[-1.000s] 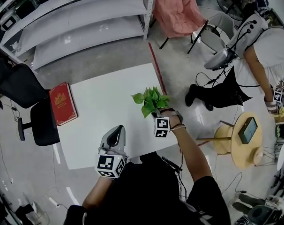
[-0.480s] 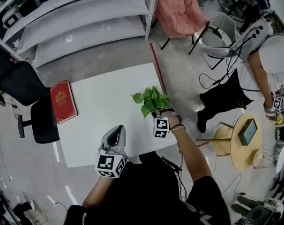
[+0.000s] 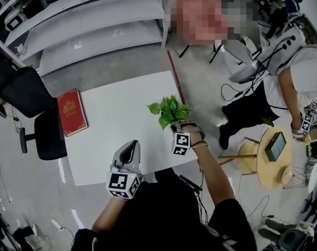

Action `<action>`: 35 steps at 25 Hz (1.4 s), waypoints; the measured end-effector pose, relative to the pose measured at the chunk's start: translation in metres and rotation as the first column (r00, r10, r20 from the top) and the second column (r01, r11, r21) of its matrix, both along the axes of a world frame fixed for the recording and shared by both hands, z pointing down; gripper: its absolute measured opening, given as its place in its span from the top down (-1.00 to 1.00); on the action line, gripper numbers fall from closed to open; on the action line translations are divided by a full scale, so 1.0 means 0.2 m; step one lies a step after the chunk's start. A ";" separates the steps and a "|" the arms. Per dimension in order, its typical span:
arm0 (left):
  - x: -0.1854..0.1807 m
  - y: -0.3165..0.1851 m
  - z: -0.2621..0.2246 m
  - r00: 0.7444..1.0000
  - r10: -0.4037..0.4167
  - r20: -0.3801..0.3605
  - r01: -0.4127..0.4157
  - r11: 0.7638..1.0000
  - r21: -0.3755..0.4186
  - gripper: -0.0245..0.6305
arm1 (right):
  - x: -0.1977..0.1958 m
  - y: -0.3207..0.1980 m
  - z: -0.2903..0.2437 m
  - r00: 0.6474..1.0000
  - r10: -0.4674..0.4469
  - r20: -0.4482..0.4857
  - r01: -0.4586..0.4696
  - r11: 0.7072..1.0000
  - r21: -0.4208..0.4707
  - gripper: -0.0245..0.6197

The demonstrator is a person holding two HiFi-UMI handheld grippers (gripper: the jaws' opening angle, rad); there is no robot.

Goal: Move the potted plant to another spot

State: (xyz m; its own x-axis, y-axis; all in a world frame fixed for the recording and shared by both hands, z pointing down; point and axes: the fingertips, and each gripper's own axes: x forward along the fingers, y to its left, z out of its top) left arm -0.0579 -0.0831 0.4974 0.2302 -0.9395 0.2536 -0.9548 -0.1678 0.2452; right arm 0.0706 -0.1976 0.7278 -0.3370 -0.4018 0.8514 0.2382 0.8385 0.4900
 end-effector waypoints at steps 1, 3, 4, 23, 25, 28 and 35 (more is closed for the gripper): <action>0.00 0.01 0.00 1.000 0.002 0.000 -0.002 1.000 0.003 0.87 | 0.00 0.01 -0.01 1.000 0.013 0.006 -0.013 1.000 0.002 0.84; -0.02 0.03 -0.01 1.000 0.007 -0.001 -0.007 1.000 0.010 0.87 | 0.00 0.03 -0.04 0.999 0.040 0.021 -0.040 0.999 0.006 0.84; -0.02 0.05 -0.02 1.000 0.009 -0.003 -0.009 1.000 0.014 0.87 | 0.00 0.04 -0.05 0.998 0.055 0.029 -0.055 0.998 0.008 0.84; -0.19 0.52 -0.05 0.998 0.049 -0.033 -0.048 0.998 0.042 0.87 | -0.02 0.44 -0.53 0.454 0.725 0.519 -0.627 0.673 -0.392 0.86; -0.20 0.55 -0.05 0.998 0.058 -0.037 -0.056 0.997 0.046 0.87 | -0.01 0.48 -0.57 0.387 0.747 0.540 -0.641 0.640 -0.424 0.86; -0.19 0.59 -0.06 0.997 0.068 -0.039 -0.066 0.996 0.053 0.87 | 0.02 0.54 -0.64 0.308 0.763 0.569 -0.652 0.605 -0.457 0.87; -0.14 0.63 -0.09 0.998 0.056 -0.033 -0.054 0.996 0.070 0.87 | 0.07 0.68 -0.77 0.198 0.773 0.602 -0.644 0.566 -0.515 0.88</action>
State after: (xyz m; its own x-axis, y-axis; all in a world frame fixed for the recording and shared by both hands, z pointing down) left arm -0.0861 0.0434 0.4799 0.2897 -0.9401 0.1796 -0.9347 -0.2375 0.2646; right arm 0.0847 -0.0619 0.5746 -0.4367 -0.7316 0.5235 -0.8552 0.5182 0.0109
